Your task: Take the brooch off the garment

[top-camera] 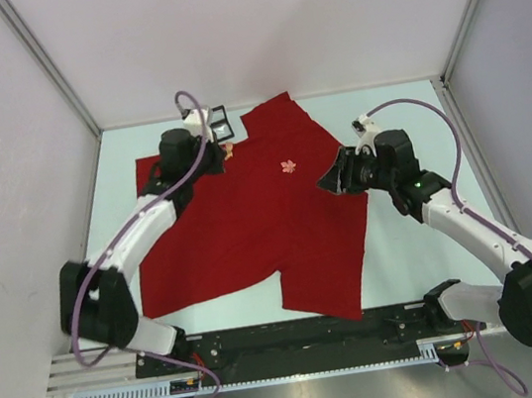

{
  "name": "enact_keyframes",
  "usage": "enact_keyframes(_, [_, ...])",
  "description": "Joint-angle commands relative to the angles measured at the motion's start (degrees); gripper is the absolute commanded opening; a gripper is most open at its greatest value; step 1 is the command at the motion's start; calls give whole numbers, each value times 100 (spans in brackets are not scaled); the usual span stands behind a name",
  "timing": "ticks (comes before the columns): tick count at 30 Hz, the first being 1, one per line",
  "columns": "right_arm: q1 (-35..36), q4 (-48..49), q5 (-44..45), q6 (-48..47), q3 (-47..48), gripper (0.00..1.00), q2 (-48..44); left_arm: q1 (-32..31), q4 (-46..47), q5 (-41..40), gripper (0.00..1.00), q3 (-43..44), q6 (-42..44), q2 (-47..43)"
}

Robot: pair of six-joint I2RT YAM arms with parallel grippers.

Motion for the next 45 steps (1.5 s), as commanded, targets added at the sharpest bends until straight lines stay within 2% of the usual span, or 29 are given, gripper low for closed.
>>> enact_keyframes(1, [-239, -156, -203, -333, -76, 48, -174, -23, 822, -1095, 0, 792, 1618, 1024])
enact_keyframes(2, [-274, -139, -308, -333, -129, 48, -165, -23, 805, -1069, 0, 1011, 1794, 1514])
enact_keyframes(6, [-424, -51, -555, -281, -269, 48, -244, -23, 480, -1069, 1, 2206, 2481, 2543])
enact_keyframes(16, [-723, -200, -793, -465, -445, 48, -403, -40, -48, -1833, 0, 3896, 4027, 4312])
enact_keyframes(26, [-978, -16, -1003, -395, -551, 48, -192, -23, 5, -2168, 0, 4687, 4818, 5121])
enact_keyframes(36, [-1118, 90, -1249, -272, -551, 48, -78, 83, -715, -2115, 0, 5767, 5127, 5833])
enact_keyframes(45, [-1162, 151, -1338, -202, -560, 48, -7, 100, -610, -2405, 0, 5996, 5399, 6124])
